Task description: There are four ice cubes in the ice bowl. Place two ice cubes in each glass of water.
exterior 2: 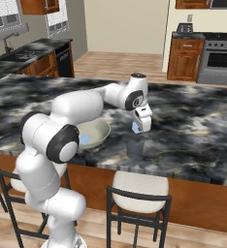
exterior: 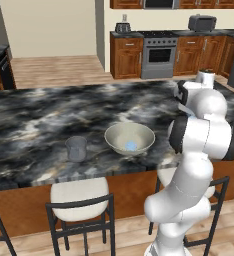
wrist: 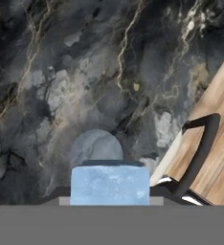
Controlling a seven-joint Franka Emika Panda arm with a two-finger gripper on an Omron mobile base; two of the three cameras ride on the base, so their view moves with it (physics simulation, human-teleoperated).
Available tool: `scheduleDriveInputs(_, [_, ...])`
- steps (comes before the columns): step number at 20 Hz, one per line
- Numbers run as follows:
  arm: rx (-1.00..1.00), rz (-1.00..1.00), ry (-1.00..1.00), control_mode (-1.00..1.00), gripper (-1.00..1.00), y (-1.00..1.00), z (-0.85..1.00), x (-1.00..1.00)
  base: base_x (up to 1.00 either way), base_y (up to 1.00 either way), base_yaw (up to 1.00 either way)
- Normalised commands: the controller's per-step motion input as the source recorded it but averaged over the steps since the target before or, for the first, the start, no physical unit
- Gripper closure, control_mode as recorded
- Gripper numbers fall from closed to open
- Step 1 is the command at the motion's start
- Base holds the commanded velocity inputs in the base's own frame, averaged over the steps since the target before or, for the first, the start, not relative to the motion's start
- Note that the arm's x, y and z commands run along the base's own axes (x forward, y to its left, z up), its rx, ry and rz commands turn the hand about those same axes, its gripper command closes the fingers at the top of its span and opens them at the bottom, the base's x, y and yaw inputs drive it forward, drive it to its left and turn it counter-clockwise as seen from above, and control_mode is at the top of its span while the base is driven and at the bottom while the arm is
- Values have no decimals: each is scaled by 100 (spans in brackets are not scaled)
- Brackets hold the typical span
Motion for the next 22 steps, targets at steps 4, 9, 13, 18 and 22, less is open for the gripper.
scheduleDriveInputs(4, [5, 0, 0, -100, 100, -21, -12, 0, 0, 0, 0])
scheduleDriveInputs(9, [3, 0, 0, -100, 100, -4, -16, 0, 0, 0, 0])
scheduleDriveInputs(13, [0, 0, 0, -100, 100, 0, -17, 7, 0, 0, 0])
scheduleDriveInputs(18, [0, 0, 0, -100, 100, 1, -14, 20, 0, 0, 0])
scheduleDriveInputs(22, [0, 0, 0, -100, 100, 1, -7, 28, 0, 0, 0])
